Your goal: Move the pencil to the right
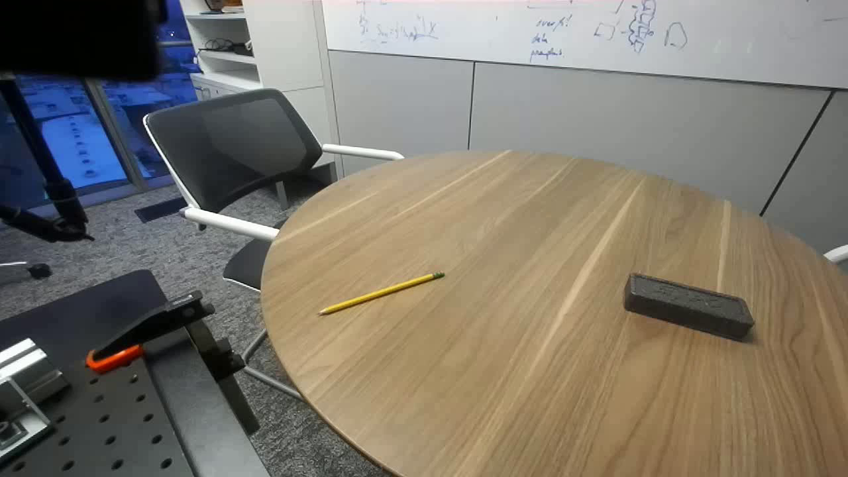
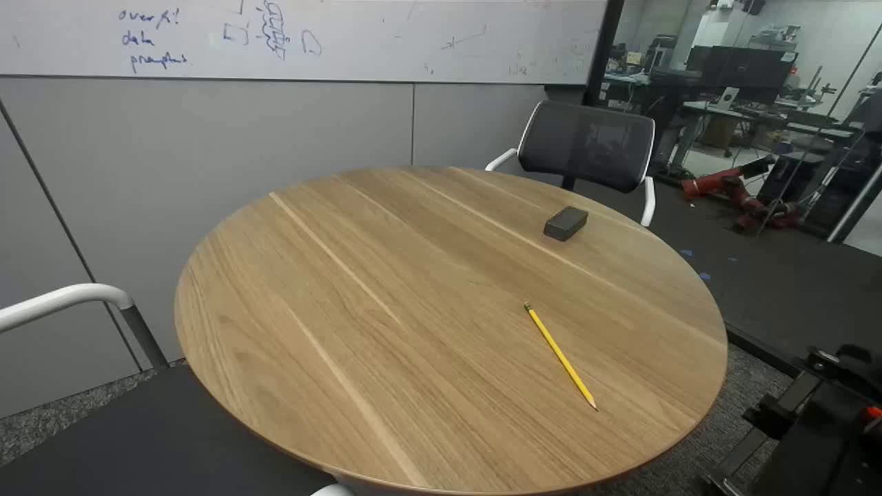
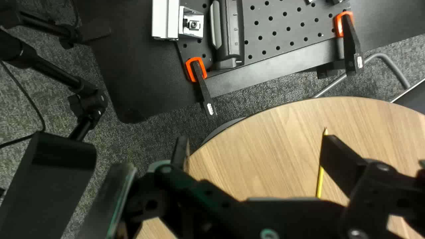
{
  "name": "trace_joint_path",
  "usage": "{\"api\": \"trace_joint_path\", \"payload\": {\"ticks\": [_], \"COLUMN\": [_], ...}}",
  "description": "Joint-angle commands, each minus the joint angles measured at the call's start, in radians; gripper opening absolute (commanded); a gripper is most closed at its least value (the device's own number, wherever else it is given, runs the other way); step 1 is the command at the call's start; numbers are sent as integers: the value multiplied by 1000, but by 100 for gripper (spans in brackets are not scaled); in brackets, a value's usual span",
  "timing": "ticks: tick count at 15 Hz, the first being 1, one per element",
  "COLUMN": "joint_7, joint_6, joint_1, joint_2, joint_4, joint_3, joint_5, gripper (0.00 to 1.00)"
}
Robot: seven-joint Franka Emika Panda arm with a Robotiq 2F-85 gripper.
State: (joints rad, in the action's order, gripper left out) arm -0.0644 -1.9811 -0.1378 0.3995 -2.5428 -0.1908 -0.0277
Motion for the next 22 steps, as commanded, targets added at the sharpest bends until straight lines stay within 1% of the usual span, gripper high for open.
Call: {"api": "trace_joint_path", "payload": {"ticks": [1, 5, 8, 10, 13, 14, 17, 20, 22], "joint_7": [-3, -3, 94, 153, 233, 254, 342, 412, 456], "joint_6": [3, 3, -74, -150, -298, -366, -524, -643, -699], "joint_1": [-10, -10, 23, 52, 96, 110, 137, 165, 192], "joint_2": [-1, -1, -45, -100, -211, -258, -407, -554, -650], "joint_4": [2, 2, -23, -24, -12, -6, 31, 72, 116], "joint_3": [9, 9, 61, 100, 157, 173, 217, 227, 215], "joint_5": [4, 4, 44, 88, 133, 146, 111, 76, 57], "gripper": [100, 100, 100, 100, 100, 100, 100, 100, 100]}}
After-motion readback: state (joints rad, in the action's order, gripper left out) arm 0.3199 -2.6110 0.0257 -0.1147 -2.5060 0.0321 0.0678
